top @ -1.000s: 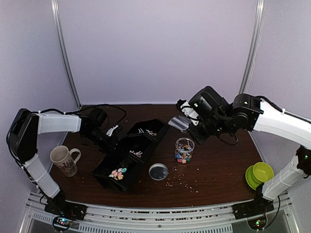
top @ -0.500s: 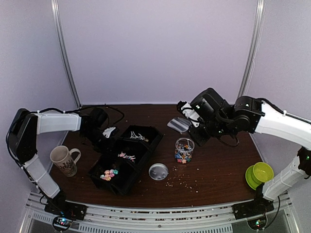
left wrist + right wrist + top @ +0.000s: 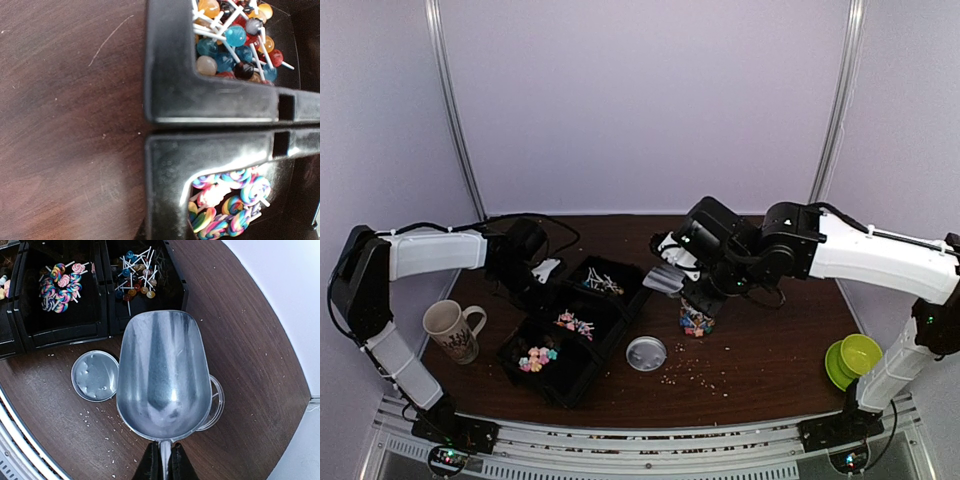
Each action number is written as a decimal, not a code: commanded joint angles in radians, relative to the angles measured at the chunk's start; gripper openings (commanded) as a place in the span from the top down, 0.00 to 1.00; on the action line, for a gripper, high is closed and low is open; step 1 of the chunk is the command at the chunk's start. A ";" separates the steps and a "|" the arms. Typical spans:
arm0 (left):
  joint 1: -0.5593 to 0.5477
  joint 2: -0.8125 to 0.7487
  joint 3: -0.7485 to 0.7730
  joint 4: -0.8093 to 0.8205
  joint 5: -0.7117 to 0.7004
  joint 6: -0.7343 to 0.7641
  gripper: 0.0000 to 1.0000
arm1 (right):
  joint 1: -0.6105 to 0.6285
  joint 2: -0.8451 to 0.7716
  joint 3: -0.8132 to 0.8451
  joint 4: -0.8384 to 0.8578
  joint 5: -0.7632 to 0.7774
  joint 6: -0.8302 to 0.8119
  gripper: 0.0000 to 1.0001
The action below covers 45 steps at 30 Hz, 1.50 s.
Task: Pack the candies
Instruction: Scoop the fake candies from the plate.
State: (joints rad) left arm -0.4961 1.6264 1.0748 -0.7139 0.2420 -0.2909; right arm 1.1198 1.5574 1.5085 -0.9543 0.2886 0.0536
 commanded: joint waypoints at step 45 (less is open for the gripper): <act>-0.146 -0.133 0.061 0.084 0.080 0.095 1.00 | -0.028 0.699 0.682 -0.444 0.078 -0.145 1.00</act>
State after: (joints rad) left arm -0.6308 1.5791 1.0889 -0.7376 0.2417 -0.2108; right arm 1.1183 2.1986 2.1525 -1.3685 0.4049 -0.0906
